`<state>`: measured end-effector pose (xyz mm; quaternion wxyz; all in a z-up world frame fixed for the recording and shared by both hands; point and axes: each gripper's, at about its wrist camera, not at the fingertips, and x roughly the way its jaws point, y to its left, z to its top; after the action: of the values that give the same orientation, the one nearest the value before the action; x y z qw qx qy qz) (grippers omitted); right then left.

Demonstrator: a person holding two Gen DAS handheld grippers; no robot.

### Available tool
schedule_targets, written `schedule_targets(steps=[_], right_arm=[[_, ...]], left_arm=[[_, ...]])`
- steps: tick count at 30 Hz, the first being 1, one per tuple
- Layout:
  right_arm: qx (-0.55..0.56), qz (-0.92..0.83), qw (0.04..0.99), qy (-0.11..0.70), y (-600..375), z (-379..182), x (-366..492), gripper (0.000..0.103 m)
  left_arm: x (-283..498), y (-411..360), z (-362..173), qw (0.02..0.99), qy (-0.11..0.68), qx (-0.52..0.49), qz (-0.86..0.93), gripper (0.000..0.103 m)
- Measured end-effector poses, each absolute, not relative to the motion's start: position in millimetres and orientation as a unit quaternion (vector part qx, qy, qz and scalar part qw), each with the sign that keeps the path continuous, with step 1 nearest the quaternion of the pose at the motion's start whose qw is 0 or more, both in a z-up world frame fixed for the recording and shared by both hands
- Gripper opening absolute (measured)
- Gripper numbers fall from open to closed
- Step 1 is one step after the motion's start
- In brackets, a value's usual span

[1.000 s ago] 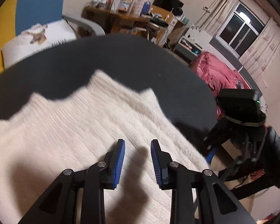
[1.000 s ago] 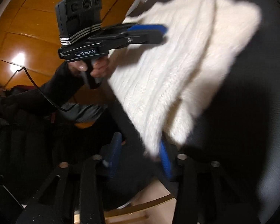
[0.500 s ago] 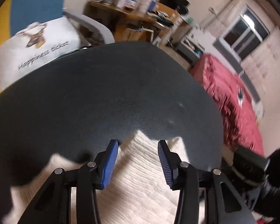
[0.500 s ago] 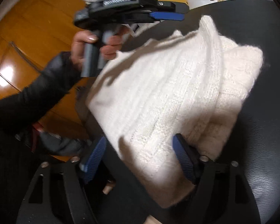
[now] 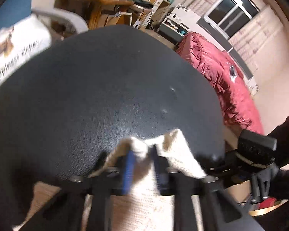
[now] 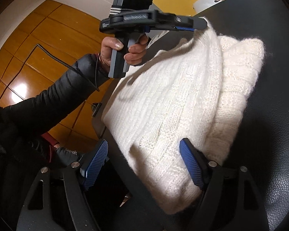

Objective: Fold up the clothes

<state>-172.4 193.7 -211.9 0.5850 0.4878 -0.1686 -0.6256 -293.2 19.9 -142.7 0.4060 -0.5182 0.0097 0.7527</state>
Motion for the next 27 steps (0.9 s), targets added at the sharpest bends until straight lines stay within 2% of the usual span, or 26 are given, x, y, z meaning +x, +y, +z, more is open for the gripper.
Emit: schedule_targets(steps=[5, 12, 14, 15, 16, 22, 27], right_arm=[[0.476, -0.641, 0.58, -0.159, 191, -214, -169, 0.08], [0.463, -0.66, 0.574, -0.144, 189, -214, -162, 0.08], [0.463, -0.661, 0.572, -0.144, 189, -215, -162, 0.08], [0.463, -0.661, 0.572, -0.147, 190, -215, -163, 0.08], [0.463, -0.661, 0.572, -0.149, 191, -215, -164, 0.08], [0.478, -0.667, 0.548, -0.162, 201, -204, -169, 0.08], [0.427, -0.708, 0.546, -0.136, 192, -164, -167, 0.08]], left_arm=[[-284, 24, -113, 0.41, 0.009, -0.442, 0.798, 0.005], [-307, 59, -181, 0.321, 0.063, -0.505, 0.799, 0.005], [-309, 55, -178, 0.311, 0.037, -0.503, 0.805, 0.008], [-310, 49, -173, 0.304, 0.02, -0.503, 0.809, 0.013], [-311, 44, -167, 0.297, 0.004, -0.503, 0.812, 0.023], [-293, -12, -111, 0.291, -0.095, -0.449, 0.84, 0.028], [-242, -44, -101, 0.309, -0.111, -0.429, 0.842, 0.028]])
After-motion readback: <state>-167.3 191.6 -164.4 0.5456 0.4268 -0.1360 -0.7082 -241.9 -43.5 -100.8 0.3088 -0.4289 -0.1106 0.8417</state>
